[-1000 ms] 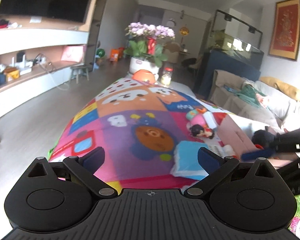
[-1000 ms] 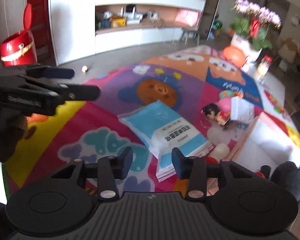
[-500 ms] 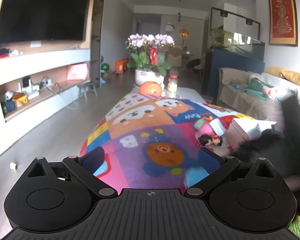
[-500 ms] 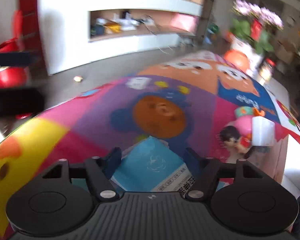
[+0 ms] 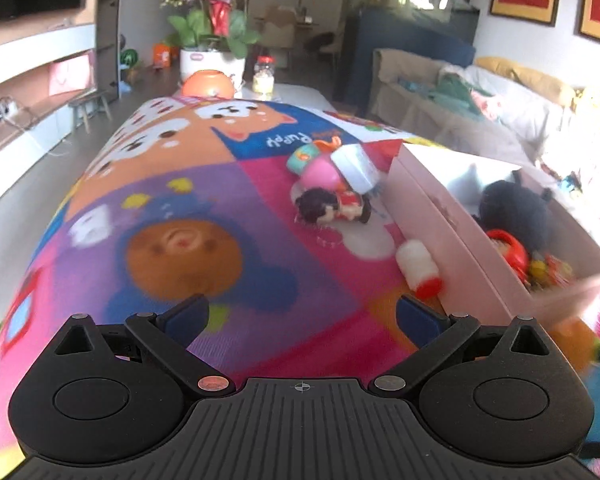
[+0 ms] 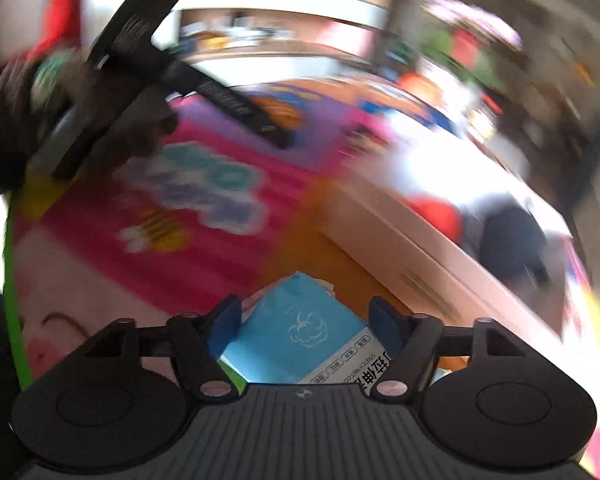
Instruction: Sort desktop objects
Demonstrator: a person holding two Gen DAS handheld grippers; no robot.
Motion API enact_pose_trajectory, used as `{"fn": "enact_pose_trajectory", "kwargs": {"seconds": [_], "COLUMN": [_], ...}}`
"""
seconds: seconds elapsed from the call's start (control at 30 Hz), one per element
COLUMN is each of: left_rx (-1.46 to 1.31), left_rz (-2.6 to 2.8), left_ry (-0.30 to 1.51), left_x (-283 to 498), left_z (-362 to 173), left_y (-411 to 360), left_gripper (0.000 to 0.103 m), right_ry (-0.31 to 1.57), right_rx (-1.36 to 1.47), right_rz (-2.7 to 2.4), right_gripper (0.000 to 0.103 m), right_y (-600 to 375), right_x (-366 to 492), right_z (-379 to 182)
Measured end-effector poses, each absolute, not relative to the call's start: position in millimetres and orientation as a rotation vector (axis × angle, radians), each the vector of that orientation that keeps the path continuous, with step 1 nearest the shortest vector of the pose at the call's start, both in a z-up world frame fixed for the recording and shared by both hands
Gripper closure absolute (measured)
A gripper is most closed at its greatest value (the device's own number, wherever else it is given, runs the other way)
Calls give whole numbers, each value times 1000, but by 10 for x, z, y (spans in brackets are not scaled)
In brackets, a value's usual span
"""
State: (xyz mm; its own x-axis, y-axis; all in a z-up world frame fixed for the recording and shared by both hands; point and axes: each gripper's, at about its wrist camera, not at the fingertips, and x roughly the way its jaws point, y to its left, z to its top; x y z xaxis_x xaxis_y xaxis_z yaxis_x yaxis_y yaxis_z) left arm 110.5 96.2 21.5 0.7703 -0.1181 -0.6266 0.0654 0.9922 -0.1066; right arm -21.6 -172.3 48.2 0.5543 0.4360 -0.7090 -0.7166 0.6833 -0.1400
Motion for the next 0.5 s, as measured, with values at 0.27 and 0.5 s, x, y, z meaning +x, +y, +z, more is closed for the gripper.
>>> {"fn": "enact_pose_trajectory", "kwargs": {"seconds": [0.27, 0.5], "left_rx": [282, 378], "left_rz": [-79, -381], "left_ry": [544, 520], "left_x": [1809, 1834], "left_z": [43, 22], "left_y": [476, 516], "left_gripper": [1, 1], "right_ry": [642, 671], "right_rx": [-94, 18], "right_rz": [522, 428], "right_gripper": [12, 8], "right_y": [-2542, -2908], "right_x": [-169, -134], "right_z": [672, 546]}}
